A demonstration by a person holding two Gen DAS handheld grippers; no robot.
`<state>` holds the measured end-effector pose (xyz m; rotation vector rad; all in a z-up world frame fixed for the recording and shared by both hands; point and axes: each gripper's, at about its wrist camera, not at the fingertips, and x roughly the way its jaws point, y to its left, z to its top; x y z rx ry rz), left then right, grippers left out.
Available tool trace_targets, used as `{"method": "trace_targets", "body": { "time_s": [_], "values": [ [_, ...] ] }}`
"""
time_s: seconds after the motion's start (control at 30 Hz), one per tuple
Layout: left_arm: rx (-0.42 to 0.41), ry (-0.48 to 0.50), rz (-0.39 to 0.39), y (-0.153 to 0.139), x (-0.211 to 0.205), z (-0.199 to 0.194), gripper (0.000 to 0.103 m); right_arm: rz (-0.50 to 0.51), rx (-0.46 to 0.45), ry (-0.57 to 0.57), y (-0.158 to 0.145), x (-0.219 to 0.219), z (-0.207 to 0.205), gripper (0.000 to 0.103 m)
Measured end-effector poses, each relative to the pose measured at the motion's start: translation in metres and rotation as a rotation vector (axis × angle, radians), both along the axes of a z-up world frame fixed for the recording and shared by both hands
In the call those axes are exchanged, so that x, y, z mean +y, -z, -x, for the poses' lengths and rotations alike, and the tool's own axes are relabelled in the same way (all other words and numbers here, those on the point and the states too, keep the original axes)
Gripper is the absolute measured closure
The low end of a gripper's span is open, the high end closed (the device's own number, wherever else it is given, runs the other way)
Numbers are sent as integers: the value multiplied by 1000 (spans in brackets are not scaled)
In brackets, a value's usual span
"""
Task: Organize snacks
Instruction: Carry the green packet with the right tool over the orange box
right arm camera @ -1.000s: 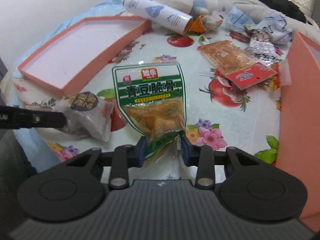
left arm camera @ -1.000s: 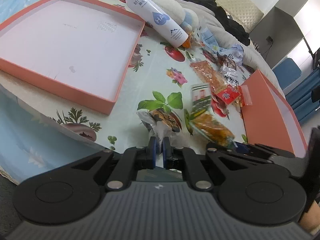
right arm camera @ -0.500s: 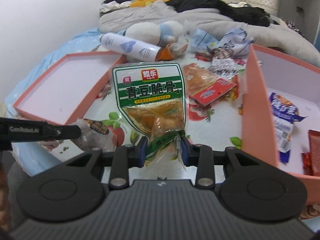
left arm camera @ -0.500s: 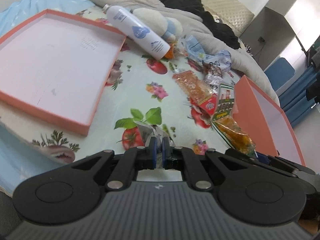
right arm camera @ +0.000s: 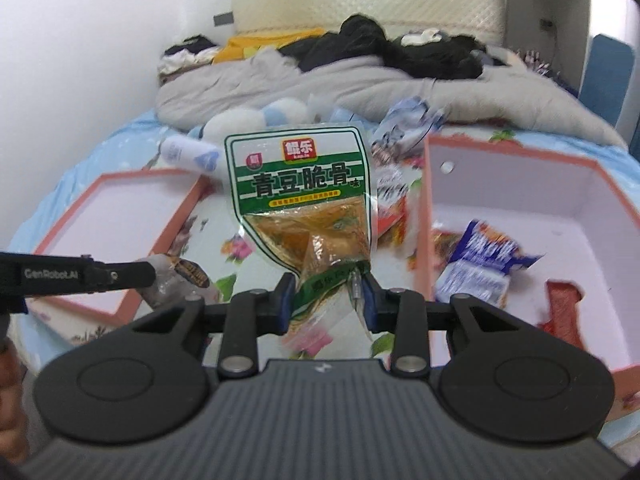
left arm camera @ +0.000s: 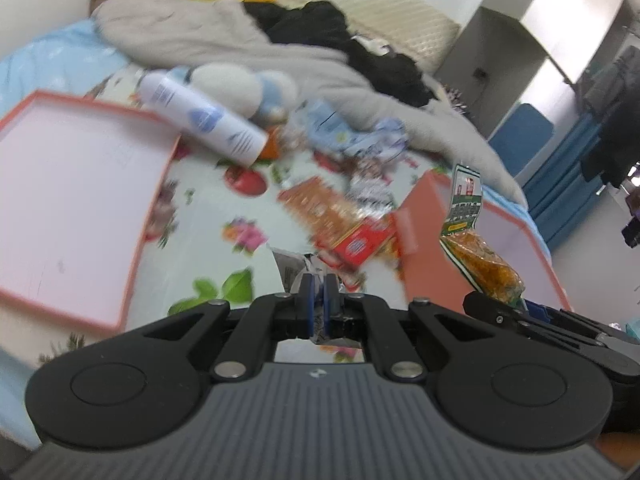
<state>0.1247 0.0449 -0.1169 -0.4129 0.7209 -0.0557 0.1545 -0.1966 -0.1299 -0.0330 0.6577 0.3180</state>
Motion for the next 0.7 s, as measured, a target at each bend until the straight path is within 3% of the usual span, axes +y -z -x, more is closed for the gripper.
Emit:
{"method": "trace_targets", "body": {
  "time_s": [0.4,0.7],
  "values": [
    [-180,118,-38,-89,-48,-40,99,-11,-125,85,-62,-36,-8,67],
    [-216,239,6,-114,-113,-67,99,-26,-171,193,-81,-98,-17,67]
  ]
}}
